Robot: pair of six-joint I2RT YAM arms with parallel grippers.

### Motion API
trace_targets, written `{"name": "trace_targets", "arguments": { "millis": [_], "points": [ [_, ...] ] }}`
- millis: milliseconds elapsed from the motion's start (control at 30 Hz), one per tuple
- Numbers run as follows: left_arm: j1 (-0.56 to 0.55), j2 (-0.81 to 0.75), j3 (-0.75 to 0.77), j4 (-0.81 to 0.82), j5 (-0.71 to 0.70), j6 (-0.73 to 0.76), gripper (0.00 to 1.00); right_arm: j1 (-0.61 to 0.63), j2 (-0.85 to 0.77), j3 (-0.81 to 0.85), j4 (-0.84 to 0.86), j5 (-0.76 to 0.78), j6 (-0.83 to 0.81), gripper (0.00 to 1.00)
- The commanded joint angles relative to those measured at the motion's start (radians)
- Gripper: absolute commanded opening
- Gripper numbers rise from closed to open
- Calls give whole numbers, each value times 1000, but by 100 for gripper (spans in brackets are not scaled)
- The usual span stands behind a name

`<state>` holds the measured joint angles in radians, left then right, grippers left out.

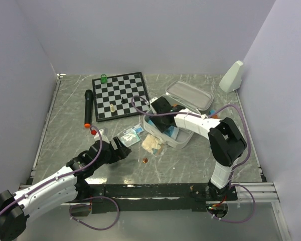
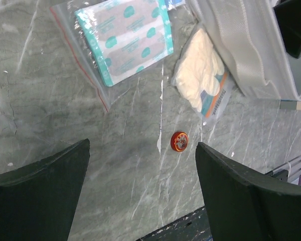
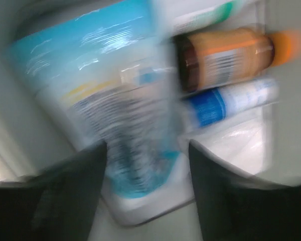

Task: Organize the medicine kit
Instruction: Place the medical item at the medicine box, then pick up the medical item at the center of the board.

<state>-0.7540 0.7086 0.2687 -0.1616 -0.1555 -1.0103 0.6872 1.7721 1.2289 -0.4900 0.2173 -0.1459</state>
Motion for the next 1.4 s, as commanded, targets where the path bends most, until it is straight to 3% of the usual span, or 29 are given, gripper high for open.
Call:
{"name": "trace_targets", "arguments": {
  "millis": [0, 267, 467, 700, 833, 1067, 1367],
  "points": [
    [1, -24, -3, 20, -12, 4, 90, 6, -46, 17, 4, -13, 103, 100],
    [2, -18, 12, 5, -29, 6, 91, 5, -212, 63, -1, 114, 183, 100],
    [2, 14, 44, 14, -73, 7, 91, 44, -430, -38, 40, 142, 261, 100],
    [38, 265, 209, -21, -191, 48, 91, 201, -597, -193, 11, 180, 354, 99],
    [91, 425, 286, -6, -159, 64, 88, 276, -684, -299, 8, 189, 436, 98],
    [97, 515, 351, 34, -141, 90, 87, 305, -882, -529, 67, 129, 549, 97],
    [99, 448, 308, 97, -18, 81, 86, 307, -895, -554, 39, 191, 582, 96]
  ]
}}
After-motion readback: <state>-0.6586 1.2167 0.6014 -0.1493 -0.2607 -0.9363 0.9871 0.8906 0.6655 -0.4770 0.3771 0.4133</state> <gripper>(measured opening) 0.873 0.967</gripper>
